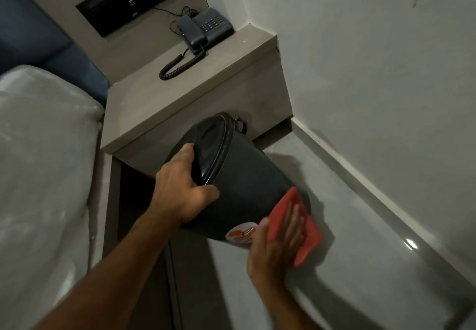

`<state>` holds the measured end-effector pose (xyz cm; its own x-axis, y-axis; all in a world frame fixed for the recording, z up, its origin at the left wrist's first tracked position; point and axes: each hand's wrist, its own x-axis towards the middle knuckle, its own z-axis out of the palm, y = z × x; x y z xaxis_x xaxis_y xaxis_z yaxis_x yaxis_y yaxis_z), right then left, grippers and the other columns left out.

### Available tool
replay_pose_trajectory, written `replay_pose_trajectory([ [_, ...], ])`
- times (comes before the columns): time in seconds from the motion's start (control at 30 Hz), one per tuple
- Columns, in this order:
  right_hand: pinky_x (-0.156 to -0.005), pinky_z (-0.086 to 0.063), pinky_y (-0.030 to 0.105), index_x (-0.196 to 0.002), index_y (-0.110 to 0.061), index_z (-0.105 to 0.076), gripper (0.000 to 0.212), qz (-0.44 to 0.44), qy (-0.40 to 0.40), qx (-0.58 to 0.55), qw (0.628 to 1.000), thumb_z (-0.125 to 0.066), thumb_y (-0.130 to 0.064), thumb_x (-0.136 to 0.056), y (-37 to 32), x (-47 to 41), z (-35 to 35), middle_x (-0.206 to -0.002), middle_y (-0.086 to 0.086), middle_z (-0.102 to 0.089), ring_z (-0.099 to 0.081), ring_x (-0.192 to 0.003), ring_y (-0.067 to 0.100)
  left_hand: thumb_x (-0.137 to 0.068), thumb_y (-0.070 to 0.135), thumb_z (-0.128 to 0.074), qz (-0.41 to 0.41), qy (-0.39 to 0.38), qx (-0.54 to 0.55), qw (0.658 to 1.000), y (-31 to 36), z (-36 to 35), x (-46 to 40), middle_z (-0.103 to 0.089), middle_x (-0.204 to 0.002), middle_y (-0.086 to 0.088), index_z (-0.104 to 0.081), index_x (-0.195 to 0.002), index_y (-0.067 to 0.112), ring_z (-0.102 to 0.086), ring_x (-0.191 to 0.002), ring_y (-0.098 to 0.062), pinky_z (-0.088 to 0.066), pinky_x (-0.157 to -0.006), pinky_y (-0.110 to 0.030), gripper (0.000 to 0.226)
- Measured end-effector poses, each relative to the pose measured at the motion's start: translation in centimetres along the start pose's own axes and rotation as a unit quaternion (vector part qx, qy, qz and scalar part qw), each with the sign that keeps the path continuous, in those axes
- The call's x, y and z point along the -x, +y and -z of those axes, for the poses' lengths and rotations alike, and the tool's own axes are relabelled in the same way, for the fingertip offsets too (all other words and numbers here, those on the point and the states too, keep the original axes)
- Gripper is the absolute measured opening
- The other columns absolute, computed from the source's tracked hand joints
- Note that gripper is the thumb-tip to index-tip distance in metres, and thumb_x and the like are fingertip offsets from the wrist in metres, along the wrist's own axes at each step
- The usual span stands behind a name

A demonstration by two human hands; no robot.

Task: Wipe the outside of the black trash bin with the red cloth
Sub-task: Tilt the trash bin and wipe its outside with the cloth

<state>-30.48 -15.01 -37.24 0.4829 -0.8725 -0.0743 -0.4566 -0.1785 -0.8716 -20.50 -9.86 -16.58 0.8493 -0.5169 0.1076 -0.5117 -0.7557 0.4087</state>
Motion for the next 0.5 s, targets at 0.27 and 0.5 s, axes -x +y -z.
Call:
replay_pose_trajectory([
  [0.27,-0.122,-0.001,0.043,-0.158,-0.037,-0.012,0.064,0.123,-0.032,-0.119,0.985,-0.012,-0.062,-0.099,-11.1,-1.5,2.4,-0.164,-0.006,-0.026,-0.017,-0.151,0.015,-0.053,0.052,-0.067,-0.024,0.036,0.005,0.999,-0.5,0.0,0.3,-0.059,-0.095,0.003,-0.049,-0.118,0.020,-0.061,-0.076,-0.014,-0.055,-0.061,-0.035,0.075],
  [0.5,-0.116,-0.027,0.052,-0.156,-0.022,-0.029,0.075,0.032,-0.021,0.017,0.999,-0.012,-0.065,-0.097,-1.5,-1.0,1.2,-0.158,0.009,-0.041,-0.037,-0.143,0.030,-0.051,0.044,-0.064,-0.036,-0.010,0.059,0.998,-5.4,2.2,3.8,-0.047,-0.129,0.000,-0.028,-0.148,0.015,-0.053,-0.106,-0.001,-0.050,-0.062,-0.011,0.108],
])
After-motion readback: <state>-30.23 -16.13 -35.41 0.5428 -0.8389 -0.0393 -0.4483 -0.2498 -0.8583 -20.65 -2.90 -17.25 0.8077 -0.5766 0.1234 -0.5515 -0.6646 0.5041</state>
